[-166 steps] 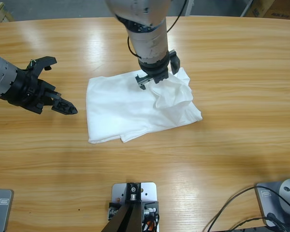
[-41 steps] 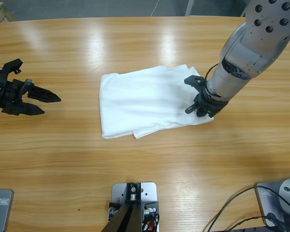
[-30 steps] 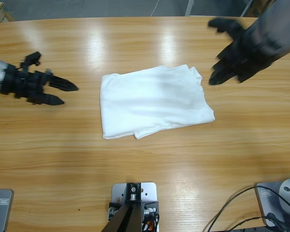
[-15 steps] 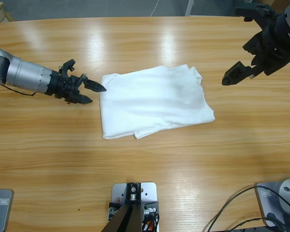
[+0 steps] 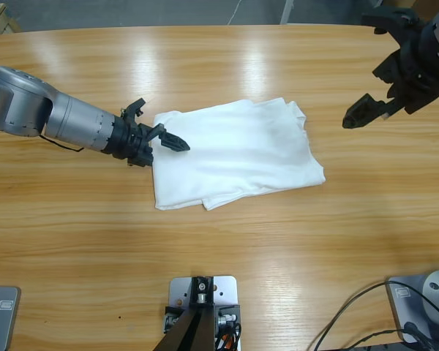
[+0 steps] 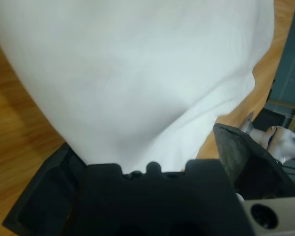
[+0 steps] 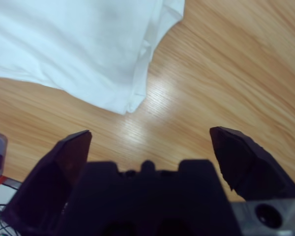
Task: Fold clothes
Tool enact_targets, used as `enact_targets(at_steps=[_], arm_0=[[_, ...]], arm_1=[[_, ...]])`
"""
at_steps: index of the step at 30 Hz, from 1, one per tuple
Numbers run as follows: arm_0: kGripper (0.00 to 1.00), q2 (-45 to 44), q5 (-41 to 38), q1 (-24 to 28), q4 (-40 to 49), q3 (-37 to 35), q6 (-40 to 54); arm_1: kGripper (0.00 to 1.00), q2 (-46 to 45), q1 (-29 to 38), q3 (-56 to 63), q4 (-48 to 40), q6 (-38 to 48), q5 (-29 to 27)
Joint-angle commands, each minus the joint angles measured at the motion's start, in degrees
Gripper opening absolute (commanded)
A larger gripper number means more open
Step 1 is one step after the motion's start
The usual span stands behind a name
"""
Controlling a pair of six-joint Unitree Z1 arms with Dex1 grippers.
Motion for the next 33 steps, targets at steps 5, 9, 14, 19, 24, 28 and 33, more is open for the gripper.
enact_targets(at_steps=[5, 9, 14, 19, 24, 28, 33], arm_0=[[0.568, 6.08, -0.08, -0.61, -0.25, -0.05, -5.52], [0.296, 6.52, 2.07, -0.35, 0.39, -1.04, -5.37], [0.0, 7.74, 2.17, -0.17, 4.96, -4.34, -3.52], [0.0, 7.16, 2.98, -0.17, 7.24, -4.22, -3.34], [0.0, 5.86, 8.31, -0.08, 16.28, -5.75, -1.46], [0.0, 1.83, 14.99, 5.66, 30.88, -5.5, 3.72], [0.0, -0.77, 22.21, 17.0, 41.38, -5.57, 9.89]], arm_1=[[1.0, -0.12, -1.66, 3.01, 0.31, -1.0, -1.36], [1.0, -0.51, -1.67, 3.59, 0.49, -1.0, -1.36], [1.0, -1.84, -1.66, 4.41, 0.51, -1.0, -1.31], [1.0, -1.93, -1.69, 4.64, 0.35, -0.93, -1.27], [0.997, -2.3, -1.67, 5.22, 0.42, -0.95, -1.27], [0.996, -2.05, -1.66, 5.17, -0.06, -0.91, -1.17], [0.996, -1.25, -1.69, 4.7, -0.97, -0.65, -0.57]])
